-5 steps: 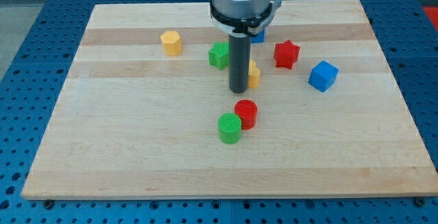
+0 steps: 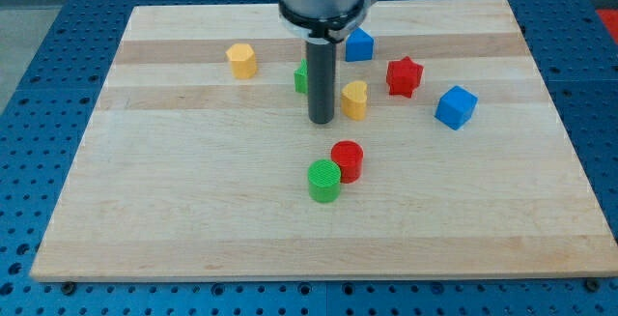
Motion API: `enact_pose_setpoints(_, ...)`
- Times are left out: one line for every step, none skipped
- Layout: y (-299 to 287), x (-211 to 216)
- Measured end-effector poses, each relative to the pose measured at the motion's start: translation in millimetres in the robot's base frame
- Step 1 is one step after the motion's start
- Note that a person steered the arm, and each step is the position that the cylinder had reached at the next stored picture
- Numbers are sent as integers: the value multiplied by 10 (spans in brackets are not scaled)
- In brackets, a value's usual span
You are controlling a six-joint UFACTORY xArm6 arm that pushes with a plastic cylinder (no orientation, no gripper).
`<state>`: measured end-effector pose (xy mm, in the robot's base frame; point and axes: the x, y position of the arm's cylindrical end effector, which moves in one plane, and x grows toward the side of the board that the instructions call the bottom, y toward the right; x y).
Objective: Slightly push green star towards the top of the board
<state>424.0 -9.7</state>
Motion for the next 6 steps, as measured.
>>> enact_pose_setpoints(-111,-26)
enact_pose_setpoints(-118,-131)
enact_pose_setpoints(-118,-233)
enact_pose_setpoints(-119,-234)
enact_pose_setpoints(-119,-266)
enact_pose_setpoints(-119,-352)
